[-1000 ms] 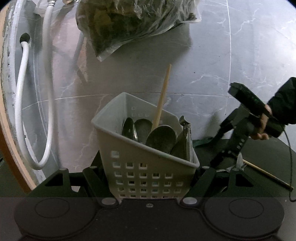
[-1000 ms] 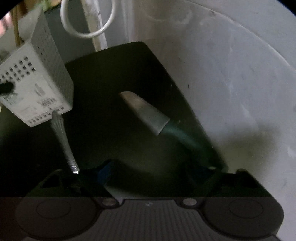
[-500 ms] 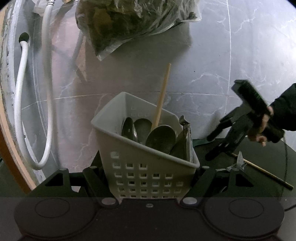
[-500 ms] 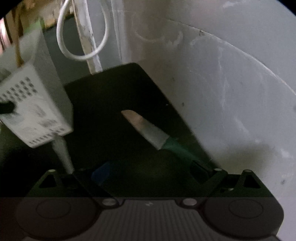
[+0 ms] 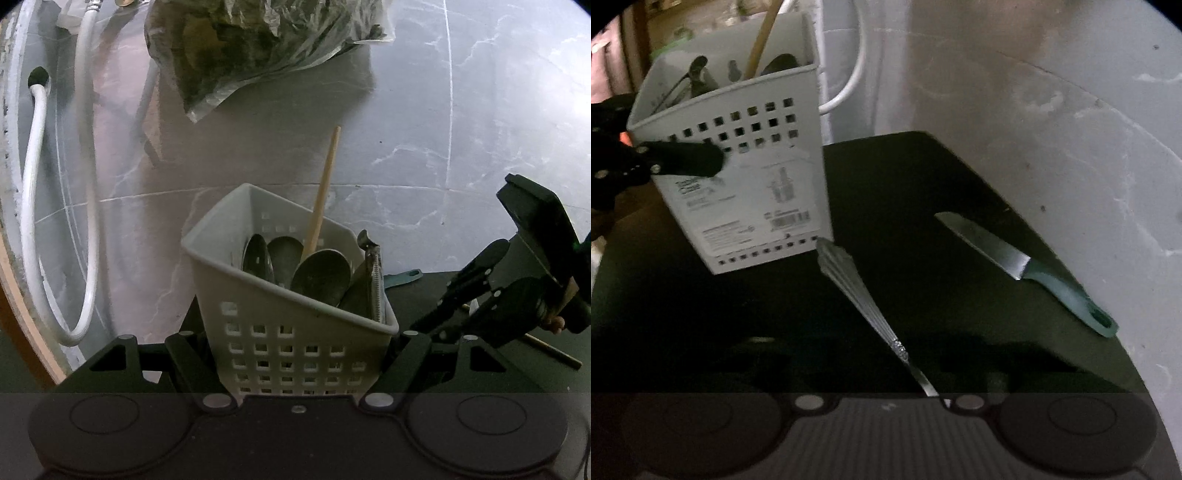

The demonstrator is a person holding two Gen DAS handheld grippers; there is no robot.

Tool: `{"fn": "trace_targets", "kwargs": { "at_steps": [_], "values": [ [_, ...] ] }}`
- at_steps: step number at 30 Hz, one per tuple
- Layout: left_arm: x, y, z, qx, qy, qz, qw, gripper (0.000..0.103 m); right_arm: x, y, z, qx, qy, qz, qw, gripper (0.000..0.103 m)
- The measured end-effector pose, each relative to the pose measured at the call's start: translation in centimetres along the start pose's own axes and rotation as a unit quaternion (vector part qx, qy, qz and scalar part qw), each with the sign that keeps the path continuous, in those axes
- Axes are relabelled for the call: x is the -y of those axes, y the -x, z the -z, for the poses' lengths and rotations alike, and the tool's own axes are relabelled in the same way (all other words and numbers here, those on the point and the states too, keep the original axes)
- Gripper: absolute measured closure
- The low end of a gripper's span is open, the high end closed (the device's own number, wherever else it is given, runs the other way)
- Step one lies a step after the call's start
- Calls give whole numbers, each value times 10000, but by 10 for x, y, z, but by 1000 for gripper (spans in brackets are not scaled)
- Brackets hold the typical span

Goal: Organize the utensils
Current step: 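Reach the right tool to the table and grasp the silver fork, then lift the silver fork with the right tool and drop it into the caddy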

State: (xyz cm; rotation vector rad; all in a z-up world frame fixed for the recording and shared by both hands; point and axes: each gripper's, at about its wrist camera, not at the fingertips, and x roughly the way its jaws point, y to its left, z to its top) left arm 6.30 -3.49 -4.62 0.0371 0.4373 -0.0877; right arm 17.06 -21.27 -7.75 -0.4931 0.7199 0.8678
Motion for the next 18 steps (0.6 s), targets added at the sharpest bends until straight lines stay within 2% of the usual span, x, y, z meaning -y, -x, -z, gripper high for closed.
{"fn": "trace_targets", "kwargs": {
  "at_steps": [2,5,9,12,15,18],
  "values": [
    [-2,0,1,19,-20,74,10000,26,-2,10,3,240,-160,178,9994,88],
    [-6,-1,2,33,-66,189,9998,26,-2,32,2,726,-582,732,9930,95],
    [-10,-3,0,35,-139,370,9992,26,2,65,-2,1575,-1527,1302,9669,96],
    [-13,-6,-1,32,-187,488,9986,26,-2,82,-7,1987,-1938,1519,9486,96],
    [-16,-8,-2,27,-233,594,9980,26,-12,104,-19,2368,-2130,1738,9319,96],
    [-19,-10,-2,35,-253,672,9974,26,-29,139,-42,2797,-1925,1914,9209,96]
  ]
}}
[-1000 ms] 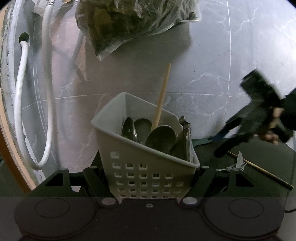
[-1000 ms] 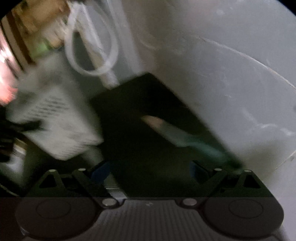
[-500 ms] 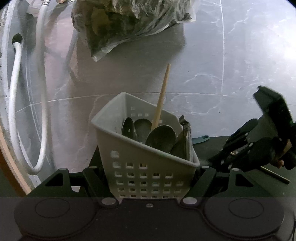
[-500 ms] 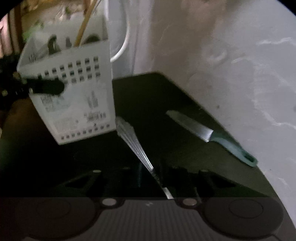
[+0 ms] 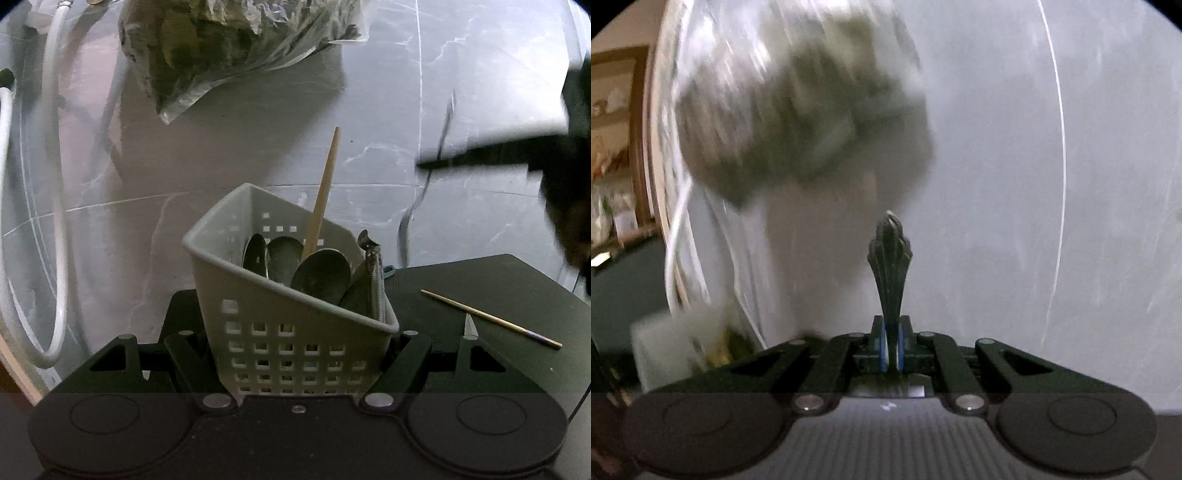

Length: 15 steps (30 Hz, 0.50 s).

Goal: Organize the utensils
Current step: 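Lift the silver fork with the right tool and drop it into the caddy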

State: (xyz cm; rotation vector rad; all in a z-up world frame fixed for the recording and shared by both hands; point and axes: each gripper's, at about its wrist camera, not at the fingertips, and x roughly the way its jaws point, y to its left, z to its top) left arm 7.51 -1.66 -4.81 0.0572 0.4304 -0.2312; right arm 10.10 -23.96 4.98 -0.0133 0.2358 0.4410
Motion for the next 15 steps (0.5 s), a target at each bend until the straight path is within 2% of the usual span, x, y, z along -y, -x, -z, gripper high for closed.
{"fn": "trace_targets", "kwargs": {
  "at_steps": [5,8,11,15],
  "values": [
    [-3,-2,2,46,6,67,10000,26,-35,28,-60,681,211,-443,9965,96],
    [-2,-3,2,48,6,78,10000,26,-58,33,-76,1002,162,-791,9917,96],
    [-1,-3,2,47,-3,72,10000,26,-80,21,-70,1253,32,-1093,9861,96],
    [-1,-4,2,39,4,54,10000,26,-98,-4,-36,1292,-361,-1293,9825,96]
  ]
}}
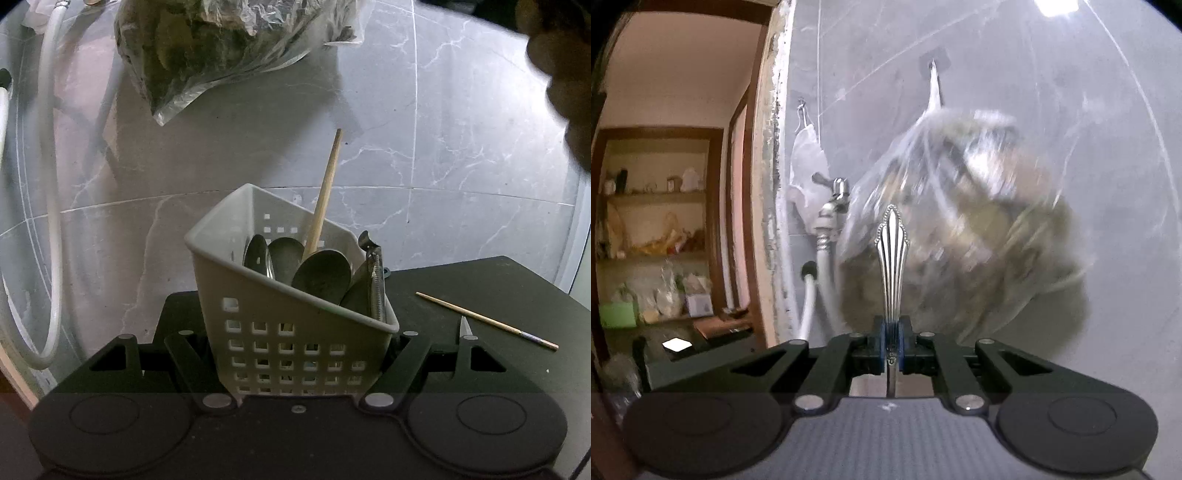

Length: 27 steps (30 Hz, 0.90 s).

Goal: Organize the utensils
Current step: 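Lift the silver fork with the right tool and drop it into the caddy, then close the right tool on the green-handled knife blade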

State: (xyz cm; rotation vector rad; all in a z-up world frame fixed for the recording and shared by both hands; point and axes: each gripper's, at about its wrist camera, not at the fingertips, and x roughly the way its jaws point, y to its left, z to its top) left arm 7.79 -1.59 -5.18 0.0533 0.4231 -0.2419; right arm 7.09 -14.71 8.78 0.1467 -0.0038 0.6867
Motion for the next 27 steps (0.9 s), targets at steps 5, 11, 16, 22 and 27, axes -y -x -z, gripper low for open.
{"fn": "trace_targets", "kwargs": {
  "at_steps": [5,11,16,22,27],
  "values": [
    [4,1,0,6,23,-60,10000,26,7,-26,42,-330,-204,-6,9992,95],
    [6,2,1,2,48,-89,9999,26,19,-33,64,-1219,-207,-169,9922,19],
    [4,0,-1,-15,100,-160,9998,26,51,-2,14,-1150,-168,399,9924,1],
    [2,-1,-3,-55,165,-301,9994,26,158,-23,31,-2773,-28,476,9596,0],
    [4,0,-6,-127,175,-431,9988,26,208,-68,77,-4300,1089,72,8962,1]
  ]
}}
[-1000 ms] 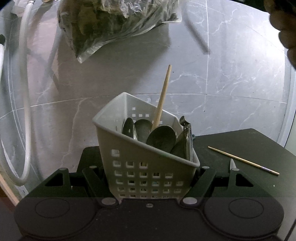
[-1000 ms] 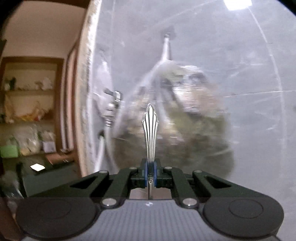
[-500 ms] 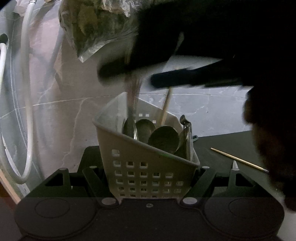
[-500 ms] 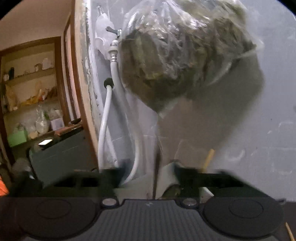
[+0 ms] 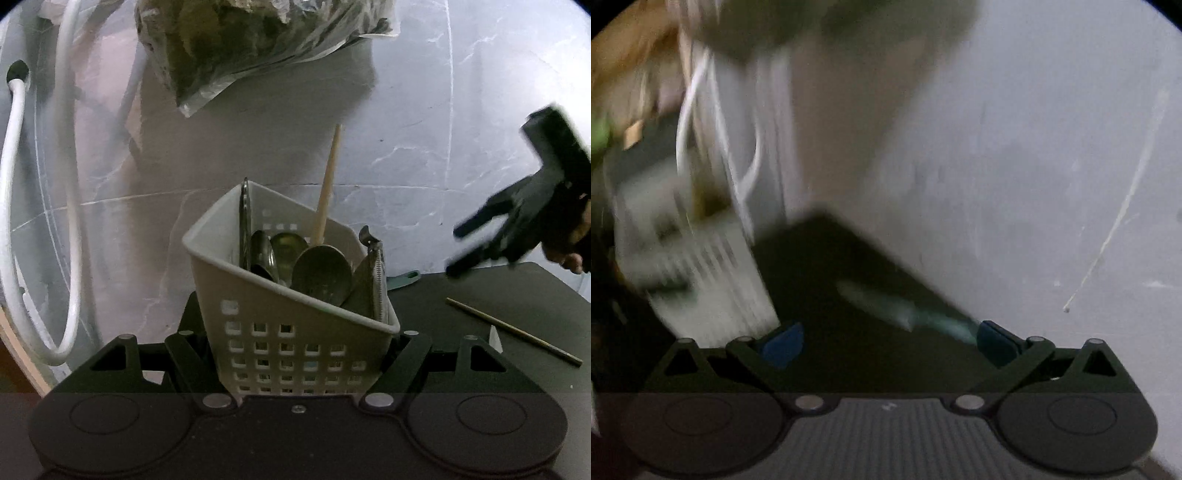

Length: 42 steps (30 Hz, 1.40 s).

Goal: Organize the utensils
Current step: 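Close the right tool on the green-handled knife blade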

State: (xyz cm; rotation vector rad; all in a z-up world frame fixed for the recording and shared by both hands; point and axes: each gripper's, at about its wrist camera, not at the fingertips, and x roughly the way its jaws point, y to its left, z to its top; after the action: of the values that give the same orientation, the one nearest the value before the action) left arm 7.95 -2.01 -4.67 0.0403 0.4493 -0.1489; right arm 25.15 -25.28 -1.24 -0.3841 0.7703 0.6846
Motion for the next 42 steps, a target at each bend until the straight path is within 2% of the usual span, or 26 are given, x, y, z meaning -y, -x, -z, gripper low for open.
{"fn": "trace_targets", "kwargs": {
  "at_steps": [4,9,20,29,32,35,38,42],
  "values": [
    [5,2,0,-2,76,-149,9999,26,5,-24,-8,-317,598,-152,9976,1],
    [12,6,1,-11,210,-407,9990,26,2,-43,-2,-575,1452,-416,9869,1],
    [26,6,1,19,458,-916,9947,26,0,-74,-6,-657,1966,-947,9737,0],
    [28,6,0,5,517,-1073,9929,26,5,-74,14,-600,2063,-1083,9706,1],
    [30,5,-1,5,525,-1086,9927,26,12,-72,22,-514,1883,-1143,9741,0],
    [29,5,0,11,528,-1083,9927,26,23,-75,31,-819,1469,-1227,9781,0],
    [29,6,0,19,525,-1067,9929,26,20,-61,37,-563,1522,-1253,9788,0],
    [27,4,1,-13,520,-1061,9930,26,13,-59,26,-318,1673,-1189,9782,0]
  ]
}}
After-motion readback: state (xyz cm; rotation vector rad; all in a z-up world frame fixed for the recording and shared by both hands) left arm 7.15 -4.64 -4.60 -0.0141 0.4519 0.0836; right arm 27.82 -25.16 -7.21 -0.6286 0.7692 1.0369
